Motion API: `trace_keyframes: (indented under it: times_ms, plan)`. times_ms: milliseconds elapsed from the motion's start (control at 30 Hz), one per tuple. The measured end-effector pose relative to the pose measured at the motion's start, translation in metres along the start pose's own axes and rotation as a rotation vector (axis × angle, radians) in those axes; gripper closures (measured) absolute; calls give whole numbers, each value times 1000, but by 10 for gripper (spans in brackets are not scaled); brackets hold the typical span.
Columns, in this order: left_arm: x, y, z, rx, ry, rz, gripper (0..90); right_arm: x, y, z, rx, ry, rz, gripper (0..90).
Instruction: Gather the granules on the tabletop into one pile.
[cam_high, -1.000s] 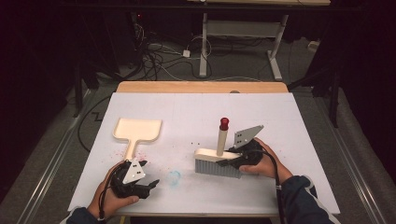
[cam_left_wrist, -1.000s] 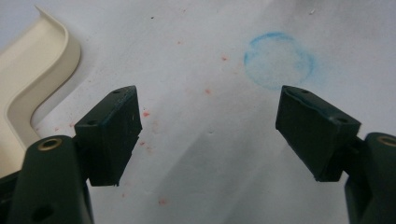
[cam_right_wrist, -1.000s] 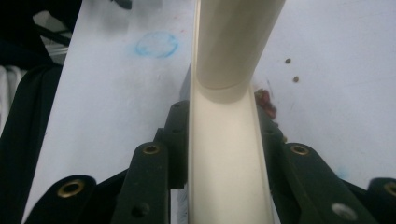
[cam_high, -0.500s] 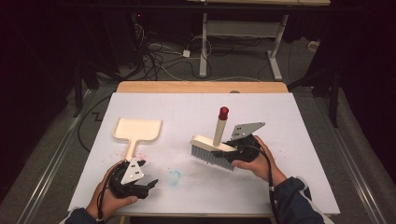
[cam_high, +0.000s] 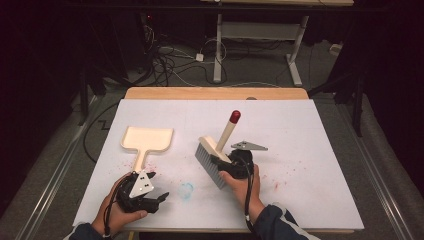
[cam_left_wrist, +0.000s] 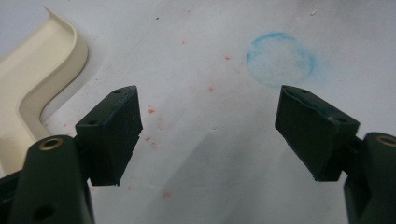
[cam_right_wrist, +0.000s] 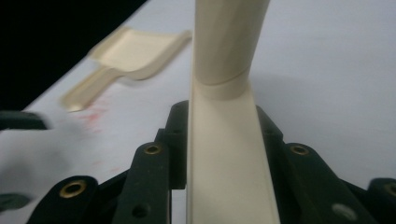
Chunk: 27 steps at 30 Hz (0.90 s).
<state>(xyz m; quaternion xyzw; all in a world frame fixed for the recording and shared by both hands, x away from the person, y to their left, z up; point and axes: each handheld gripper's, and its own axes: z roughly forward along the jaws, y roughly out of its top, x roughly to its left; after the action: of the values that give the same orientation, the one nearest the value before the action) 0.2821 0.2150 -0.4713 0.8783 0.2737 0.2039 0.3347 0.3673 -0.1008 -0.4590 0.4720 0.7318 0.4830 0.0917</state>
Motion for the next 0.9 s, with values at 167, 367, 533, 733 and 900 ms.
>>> trace_keyframes:
  times_ms: [167, 367, 533, 733, 900]
  plan:
    - [0, -1, -1, 8, -1, 0, 221, -23, -7, -11, 16, -83, 73, 667]
    - [-2, 0, -1, 10, -2, 9, 223, -32, -14, -39, -10, -125, 125, 670]
    - [-4, 2, 1, 15, -12, 22, 228, -43, -18, -56, -24, -129, 170, 671]
    - [-3, 3, 2, 11, -15, 23, 228, -39, -12, -59, -32, -77, 112, 674]
    - [-2, 3, 3, 14, -16, 22, 228, -35, 9, -65, -41, -68, -59, 674]
